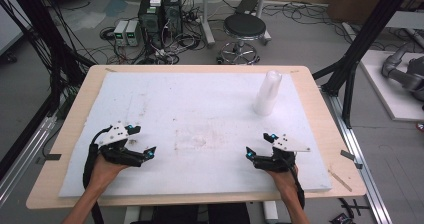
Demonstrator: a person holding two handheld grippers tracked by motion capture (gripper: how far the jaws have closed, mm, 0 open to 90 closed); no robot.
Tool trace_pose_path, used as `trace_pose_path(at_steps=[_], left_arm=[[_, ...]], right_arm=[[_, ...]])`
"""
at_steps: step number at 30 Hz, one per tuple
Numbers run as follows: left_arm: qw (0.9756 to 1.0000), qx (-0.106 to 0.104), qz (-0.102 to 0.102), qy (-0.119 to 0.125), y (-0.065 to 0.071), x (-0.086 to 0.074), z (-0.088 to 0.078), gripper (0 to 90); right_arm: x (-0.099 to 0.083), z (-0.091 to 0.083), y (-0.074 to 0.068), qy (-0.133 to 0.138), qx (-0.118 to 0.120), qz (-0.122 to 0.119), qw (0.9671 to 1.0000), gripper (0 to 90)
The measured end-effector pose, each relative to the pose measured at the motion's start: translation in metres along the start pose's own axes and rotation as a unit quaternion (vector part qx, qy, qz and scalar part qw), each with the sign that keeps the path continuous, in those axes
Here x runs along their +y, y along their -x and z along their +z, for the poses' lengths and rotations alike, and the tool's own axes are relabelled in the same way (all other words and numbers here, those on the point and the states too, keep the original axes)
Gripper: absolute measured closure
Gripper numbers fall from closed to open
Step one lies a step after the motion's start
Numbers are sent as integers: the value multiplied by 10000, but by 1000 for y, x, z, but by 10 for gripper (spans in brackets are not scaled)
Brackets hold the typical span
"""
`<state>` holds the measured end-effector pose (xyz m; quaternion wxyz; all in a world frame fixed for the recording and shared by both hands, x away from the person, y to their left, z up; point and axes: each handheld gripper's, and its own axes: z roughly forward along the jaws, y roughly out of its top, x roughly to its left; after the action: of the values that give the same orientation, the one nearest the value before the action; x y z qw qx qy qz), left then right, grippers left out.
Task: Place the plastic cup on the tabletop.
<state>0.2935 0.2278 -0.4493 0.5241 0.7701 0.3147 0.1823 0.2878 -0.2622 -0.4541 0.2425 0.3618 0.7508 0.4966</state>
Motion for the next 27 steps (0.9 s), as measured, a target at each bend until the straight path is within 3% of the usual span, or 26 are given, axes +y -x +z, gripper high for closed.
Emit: trace_pose_path(at_steps=[6, 8, 9, 17, 27], left_arm=[[9992, 340, -189, -9, 0, -20, 1, 55], [9990, 406, -199, -6, 1, -21, 2, 60], [9988, 445, -167, 110, 1, -20, 0, 61], [9980, 468, -354, 242, -2, -23, -2, 61], [9978, 451, -286, 383, -1, -25, -5, 61]], right_arm=[[-1, -1, -1, 48, 9, -4, 10000, 167], [-1, -2, -1, 62, -9, 4, 10000, 168], [-1, -2, -2, 78, -19, -11, 10000, 167], [-1, -2, -1, 109, -53, -39, 9999, 168], [-2, -3, -3, 140, -116, -101, 9998, 167]])
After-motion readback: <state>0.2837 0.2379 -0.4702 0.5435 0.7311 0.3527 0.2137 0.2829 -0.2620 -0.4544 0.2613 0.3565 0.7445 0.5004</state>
